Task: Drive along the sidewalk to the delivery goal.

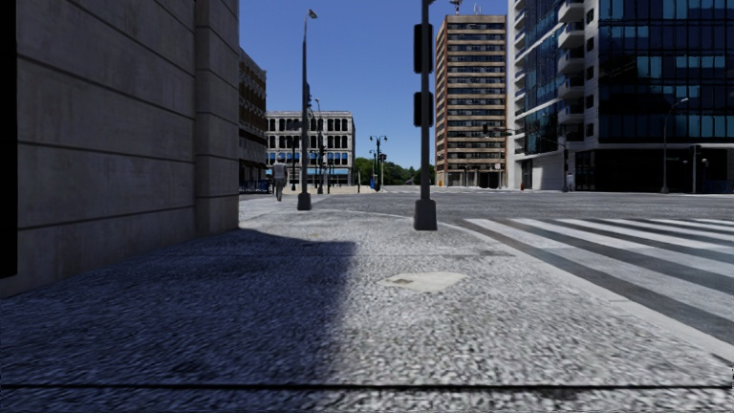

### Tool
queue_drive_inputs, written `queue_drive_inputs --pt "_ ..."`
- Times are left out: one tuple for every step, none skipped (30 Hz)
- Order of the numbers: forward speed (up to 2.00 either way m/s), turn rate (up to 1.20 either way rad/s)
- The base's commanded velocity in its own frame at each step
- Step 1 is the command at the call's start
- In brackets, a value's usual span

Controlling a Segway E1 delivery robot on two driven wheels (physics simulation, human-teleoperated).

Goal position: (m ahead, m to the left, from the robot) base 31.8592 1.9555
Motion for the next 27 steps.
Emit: queue_drive_inputs --pt "2.00 0.00" --pt "2.00 0.00" --pt "2.00 0.00" --pt "2.00 0.00" --pt "2.00 0.00" --pt "2.00 0.00" --pt "2.00 0.00" --pt "2.00 0.00" --pt "2.00 0.00" --pt "2.00 0.00" --pt "2.00 0.08" --pt "2.00 0.08" --pt "2.00 0.15" --pt "2.00 0.17" --pt "2.00 0.19" --pt "2.00 0.19" --pt "2.00 0.22" --pt "2.00 0.26" --pt "2.00 0.29" --pt "2.00 0.29" --pt "2.00 0.33" --pt "2.00 0.37" --pt "2.00 0.37" --pt "2.00 0.38" --pt "2.00 0.38" --pt "2.00 0.39" --pt "2.00 0.39"
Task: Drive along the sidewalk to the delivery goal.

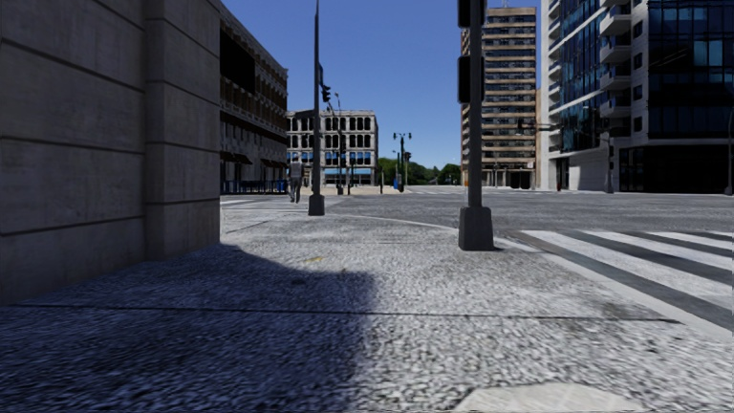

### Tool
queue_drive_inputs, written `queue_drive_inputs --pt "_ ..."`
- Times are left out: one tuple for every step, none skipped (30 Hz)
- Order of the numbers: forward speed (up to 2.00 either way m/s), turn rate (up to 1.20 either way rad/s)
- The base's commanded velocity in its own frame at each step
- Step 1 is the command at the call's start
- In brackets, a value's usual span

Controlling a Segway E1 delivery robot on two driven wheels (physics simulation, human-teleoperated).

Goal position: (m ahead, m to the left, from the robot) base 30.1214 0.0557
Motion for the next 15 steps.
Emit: queue_drive_inputs --pt "2.00 0.39" --pt "2.00 0.39" --pt "2.00 0.39" --pt "2.00 0.39" --pt "2.00 0.39" --pt "2.00 0.39" --pt "2.00 0.39" --pt "2.00 0.39" --pt "2.00 0.39" --pt "2.00 0.39" --pt "2.00 0.39" --pt "2.00 0.39" --pt "2.00 0.39" --pt "2.00 0.39" --pt "2.00 0.39"
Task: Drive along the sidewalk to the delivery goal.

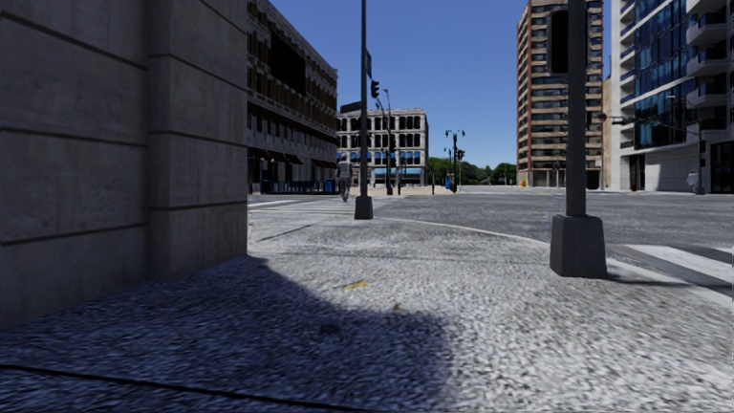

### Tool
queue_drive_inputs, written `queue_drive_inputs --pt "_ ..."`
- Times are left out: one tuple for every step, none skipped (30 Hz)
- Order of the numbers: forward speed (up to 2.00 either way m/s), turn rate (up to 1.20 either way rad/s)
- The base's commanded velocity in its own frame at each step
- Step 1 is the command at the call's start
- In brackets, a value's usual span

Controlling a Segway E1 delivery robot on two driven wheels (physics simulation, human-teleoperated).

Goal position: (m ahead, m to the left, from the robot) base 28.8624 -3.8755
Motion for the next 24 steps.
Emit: queue_drive_inputs --pt "2.00 0.39" --pt "2.00 0.39" --pt "2.00 0.39" --pt "2.00 0.39" --pt "2.00 0.39" --pt "2.00 0.33" --pt "2.00 0.13" --pt "2.00 0.00" --pt "2.00 0.00" --pt "2.00 0.00" --pt "2.00 0.00" --pt "2.00 0.00" --pt "2.00 0.00" --pt "2.00 0.00" --pt "2.00 0.00" --pt "2.00 0.00" --pt "2.00 0.00" --pt "2.00 0.00" --pt "2.00 0.00" --pt "2.00 0.00" --pt "2.00 0.00" --pt "2.00 0.00" --pt "2.00 0.02" --pt "2.00 0.02"
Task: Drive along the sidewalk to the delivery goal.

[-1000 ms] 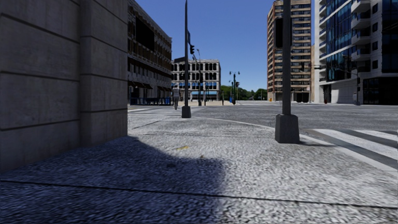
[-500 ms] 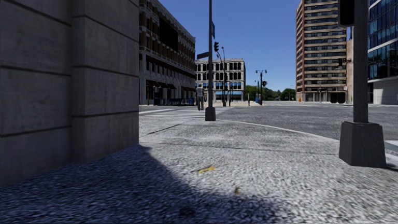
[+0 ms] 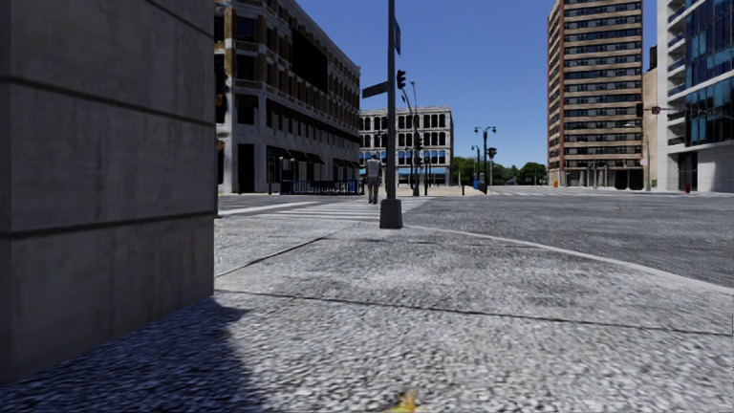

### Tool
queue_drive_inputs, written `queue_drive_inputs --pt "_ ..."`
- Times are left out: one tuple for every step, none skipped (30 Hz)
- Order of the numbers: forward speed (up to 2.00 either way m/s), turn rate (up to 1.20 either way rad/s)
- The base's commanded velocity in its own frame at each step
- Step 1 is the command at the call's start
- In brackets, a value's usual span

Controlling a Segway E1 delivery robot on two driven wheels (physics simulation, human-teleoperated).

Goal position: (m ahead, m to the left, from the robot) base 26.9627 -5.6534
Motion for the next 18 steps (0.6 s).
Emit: queue_drive_inputs --pt "2.00 0.10" --pt "2.00 0.12" --pt "2.00 0.12" --pt "2.00 0.15" --pt "2.00 0.23" --pt "2.00 0.41" --pt "2.00 0.41" --pt "2.00 0.53" --pt "2.00 0.57" --pt "2.00 0.57" --pt "2.00 0.59" --pt "2.00 0.59" --pt "2.00 0.59" --pt "2.00 0.59" --pt "2.00 0.59" --pt "2.00 0.59" --pt "2.00 0.59" --pt "2.00 0.59"
